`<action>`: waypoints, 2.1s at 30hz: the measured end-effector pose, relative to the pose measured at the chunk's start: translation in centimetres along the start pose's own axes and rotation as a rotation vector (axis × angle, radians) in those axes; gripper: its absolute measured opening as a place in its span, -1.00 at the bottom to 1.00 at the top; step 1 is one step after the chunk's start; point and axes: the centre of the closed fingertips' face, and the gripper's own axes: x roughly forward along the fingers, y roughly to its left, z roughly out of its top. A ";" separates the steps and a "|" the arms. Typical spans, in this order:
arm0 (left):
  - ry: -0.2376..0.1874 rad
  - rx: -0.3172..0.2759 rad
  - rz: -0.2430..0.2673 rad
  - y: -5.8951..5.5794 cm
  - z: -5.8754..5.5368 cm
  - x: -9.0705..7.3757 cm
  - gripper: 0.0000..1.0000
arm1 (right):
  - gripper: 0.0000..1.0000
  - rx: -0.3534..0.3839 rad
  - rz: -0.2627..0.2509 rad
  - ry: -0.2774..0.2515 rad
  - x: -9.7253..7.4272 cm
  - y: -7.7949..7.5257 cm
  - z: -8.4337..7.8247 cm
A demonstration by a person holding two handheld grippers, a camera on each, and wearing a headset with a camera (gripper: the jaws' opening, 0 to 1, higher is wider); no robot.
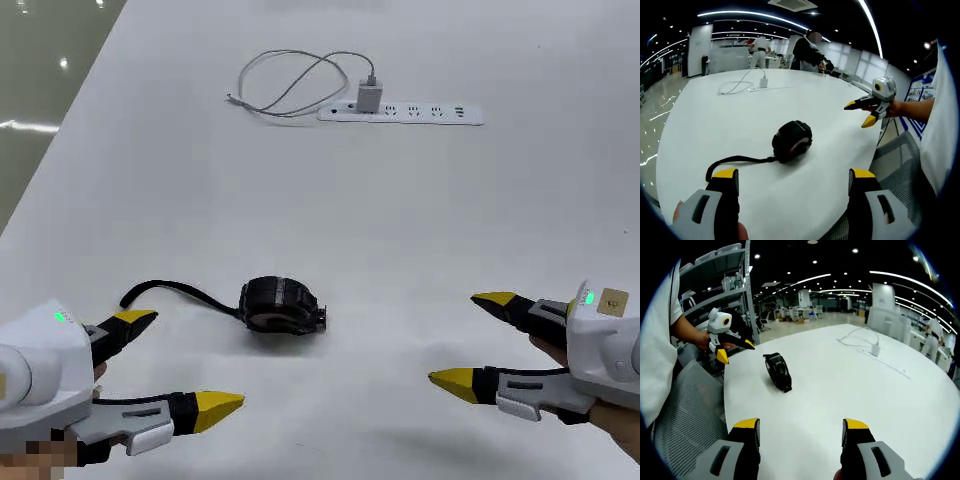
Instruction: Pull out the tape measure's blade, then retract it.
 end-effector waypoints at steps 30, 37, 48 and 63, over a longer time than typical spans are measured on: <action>0.034 0.072 0.008 0.7 -1.3 -2.2 0.97 | 0.75 0.045 -0.055 -0.003 -4.4 0.0 -1.9; 0.040 0.086 0.000 0.8 -1.4 -2.7 0.98 | 0.91 0.033 -0.061 -0.003 -5.1 0.1 -2.4; 0.050 0.101 -0.016 0.9 -1.6 -2.8 0.98 | 0.98 0.054 -0.047 0.009 -5.9 0.3 -3.3; 0.057 0.098 -0.008 1.0 -1.9 -3.0 0.98 | 0.98 0.059 -0.050 0.010 -6.0 -0.1 -3.2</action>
